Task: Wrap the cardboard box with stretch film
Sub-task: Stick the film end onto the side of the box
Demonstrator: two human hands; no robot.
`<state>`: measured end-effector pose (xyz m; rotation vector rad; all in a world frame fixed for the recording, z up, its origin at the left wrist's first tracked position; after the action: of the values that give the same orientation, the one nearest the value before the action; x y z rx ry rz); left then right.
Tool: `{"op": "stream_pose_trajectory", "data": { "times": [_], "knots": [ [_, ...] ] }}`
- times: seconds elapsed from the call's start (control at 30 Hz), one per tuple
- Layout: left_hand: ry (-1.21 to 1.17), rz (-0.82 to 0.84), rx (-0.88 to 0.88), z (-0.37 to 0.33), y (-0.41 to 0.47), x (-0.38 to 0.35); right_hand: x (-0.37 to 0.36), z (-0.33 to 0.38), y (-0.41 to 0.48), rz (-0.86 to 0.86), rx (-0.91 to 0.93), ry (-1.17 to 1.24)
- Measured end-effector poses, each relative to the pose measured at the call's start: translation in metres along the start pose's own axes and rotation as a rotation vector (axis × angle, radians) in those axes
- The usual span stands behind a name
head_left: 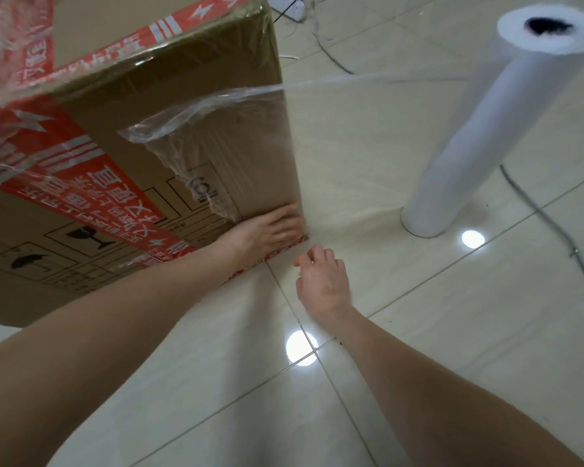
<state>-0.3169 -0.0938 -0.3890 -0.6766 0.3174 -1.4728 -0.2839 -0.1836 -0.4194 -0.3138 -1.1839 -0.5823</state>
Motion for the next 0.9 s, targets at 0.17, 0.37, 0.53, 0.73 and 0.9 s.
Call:
{"op": "stream_pose_trajectory", "data": {
  "times": [0.17, 0.37, 0.53, 0.73, 0.9],
  "knots": [
    [0.0, 0.025, 0.01, -0.003, -0.014, -0.009, 0.007, -0.005, 0.002, 0.035, -0.021, 0.026],
    [-0.257, -0.068, 0.033, 0.013, -0.019, 0.014, 0.019, -0.01, 0.002, 0.048, -0.041, 0.014],
    [-0.256, -0.197, 0.25, 0.07, -0.046, 0.024, 0.048, -0.011, 0.013, 0.003, -0.049, 0.004],
    [-0.264, -0.148, 0.287, 0.093, -0.068, 0.028, 0.108, -0.01, 0.029, -0.121, 0.01, -0.03],
    [-0.213, -0.195, 0.414, 0.144, -0.104, 0.035, 0.159, 0.003, 0.042, -0.167, 0.104, -0.065]
  ]
}}
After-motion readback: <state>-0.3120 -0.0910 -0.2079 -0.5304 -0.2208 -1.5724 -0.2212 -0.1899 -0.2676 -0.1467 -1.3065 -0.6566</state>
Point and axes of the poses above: each hand's wrist, its own y-axis towards the middle knuckle, its own x-axis out of the back of the hand, z = x × y, the point moved 7 cm from there along y, towards the middle knuckle, and after that the axes turned 4 degrees about -z, right-handed, at the moved point
